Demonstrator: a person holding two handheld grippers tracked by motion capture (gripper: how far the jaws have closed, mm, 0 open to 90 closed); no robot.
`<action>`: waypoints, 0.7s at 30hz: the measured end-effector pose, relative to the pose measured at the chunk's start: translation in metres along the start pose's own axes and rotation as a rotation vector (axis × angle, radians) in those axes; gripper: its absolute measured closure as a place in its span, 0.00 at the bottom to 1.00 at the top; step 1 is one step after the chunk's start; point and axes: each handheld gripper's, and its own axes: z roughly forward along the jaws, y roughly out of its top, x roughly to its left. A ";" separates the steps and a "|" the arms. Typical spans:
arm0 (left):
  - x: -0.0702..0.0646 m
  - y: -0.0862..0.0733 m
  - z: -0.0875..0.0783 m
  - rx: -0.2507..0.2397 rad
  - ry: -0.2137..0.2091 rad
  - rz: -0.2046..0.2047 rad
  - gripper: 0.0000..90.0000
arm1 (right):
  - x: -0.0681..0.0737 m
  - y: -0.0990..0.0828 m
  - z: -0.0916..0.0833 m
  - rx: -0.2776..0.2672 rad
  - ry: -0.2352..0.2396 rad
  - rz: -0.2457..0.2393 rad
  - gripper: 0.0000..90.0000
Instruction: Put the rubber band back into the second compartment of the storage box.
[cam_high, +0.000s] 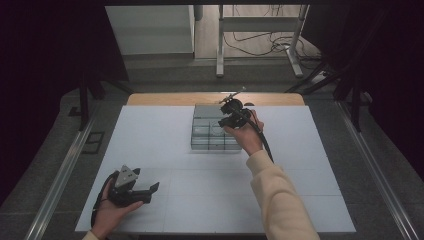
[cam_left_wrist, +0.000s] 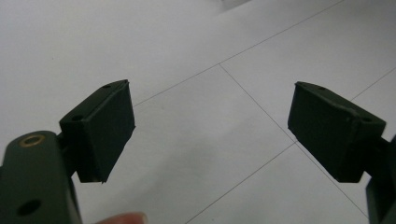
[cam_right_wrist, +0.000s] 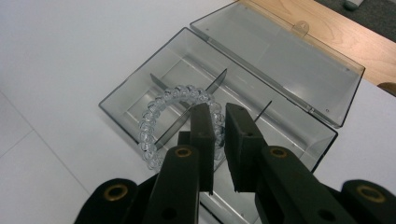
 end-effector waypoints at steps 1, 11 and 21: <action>0.000 0.000 0.000 0.000 0.000 0.000 0.17 | 0.000 0.000 0.000 0.000 0.000 0.000 0.90; -0.001 0.000 0.000 0.001 -0.003 0.000 0.17 | -0.008 0.010 0.013 -0.006 -0.019 0.030 0.90; -0.001 0.000 0.000 0.000 -0.002 0.001 0.17 | -0.016 0.017 0.025 0.011 -0.029 0.060 0.90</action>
